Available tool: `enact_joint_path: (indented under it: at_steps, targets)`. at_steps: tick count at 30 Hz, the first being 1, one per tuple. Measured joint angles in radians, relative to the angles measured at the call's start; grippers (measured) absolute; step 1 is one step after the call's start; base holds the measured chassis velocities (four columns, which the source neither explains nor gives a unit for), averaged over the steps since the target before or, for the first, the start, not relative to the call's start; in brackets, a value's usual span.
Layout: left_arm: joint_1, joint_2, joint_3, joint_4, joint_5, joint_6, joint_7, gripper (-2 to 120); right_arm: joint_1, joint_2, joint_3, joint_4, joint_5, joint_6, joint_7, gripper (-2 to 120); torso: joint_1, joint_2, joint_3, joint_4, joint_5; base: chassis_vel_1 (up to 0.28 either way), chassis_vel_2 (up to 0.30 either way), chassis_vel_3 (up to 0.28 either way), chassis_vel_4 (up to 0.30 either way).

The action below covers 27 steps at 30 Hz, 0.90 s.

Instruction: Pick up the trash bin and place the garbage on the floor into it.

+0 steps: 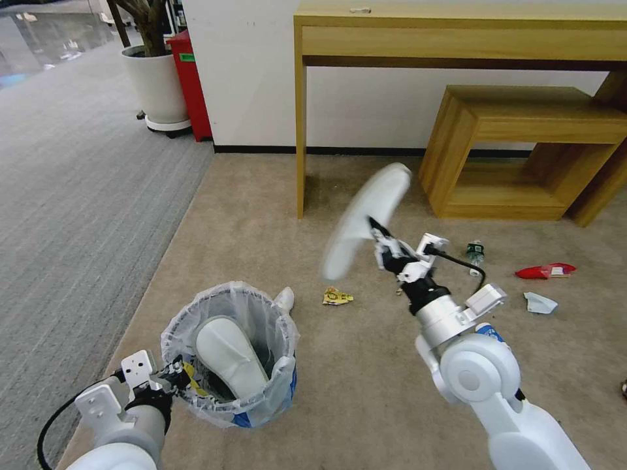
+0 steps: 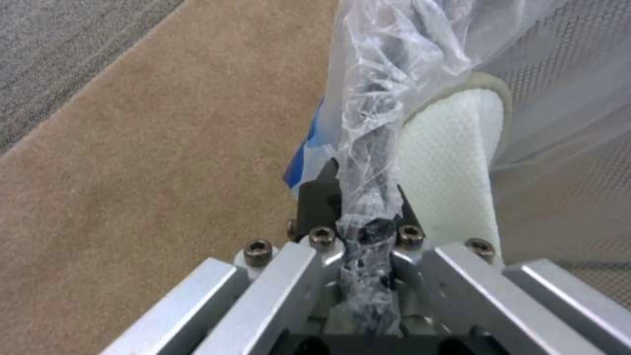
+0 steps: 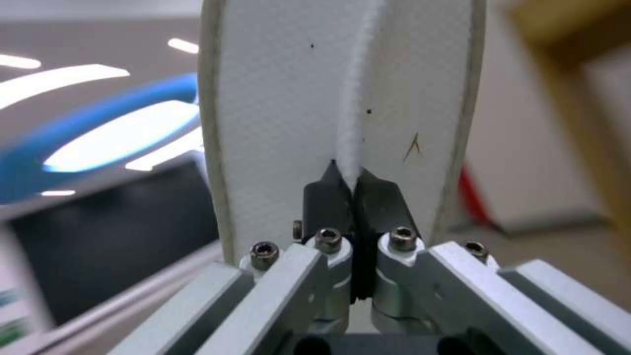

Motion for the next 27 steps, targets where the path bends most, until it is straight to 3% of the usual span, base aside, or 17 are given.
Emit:
enact_joint_path:
  at_steps: [1,13,15,16,27]
  targets:
    - [-0.001,-0.001,0.0,0.001,-0.001,0.0,0.0,1,0.025,0.023,-0.03,-0.032,-0.028,0.056,-0.105,0,0.0,0.0,0.0,0.0001,0.0004,0.0,0.0,0.0,0.0]
    - [0.0,-0.007,0.009,-0.007,0.001,0.003,0.0,1,0.095,0.112,-0.152,-0.259,-0.079,0.175,-0.441,0,0.0,0.0,0.0,0.0,0.0002,0.0,0.0,0.0,0.0]
    - [0.0,-0.008,0.012,-0.008,0.002,0.003,-0.001,1,0.097,0.12,-0.162,-0.275,-0.08,0.179,-0.458,0,0.0,0.0,0.0,0.0,0.0001,0.0,0.0,0.0,0.0]
    - [0.002,-0.011,0.02,-0.013,0.006,0.003,0.0,1,0.107,0.157,-0.214,-0.341,-0.082,0.193,-0.517,0,0.0,0.0,0.0,0.0,0.0002,0.0,0.0,0.0,0.0]
    - [0.008,-0.006,0.013,-0.018,0.004,0.003,0.0,1,0.127,0.204,-0.328,-0.462,-0.171,0.197,-0.556,0,0.0,0.0,0.0,0.0,0.0001,0.0,0.0,0.0,0.0]
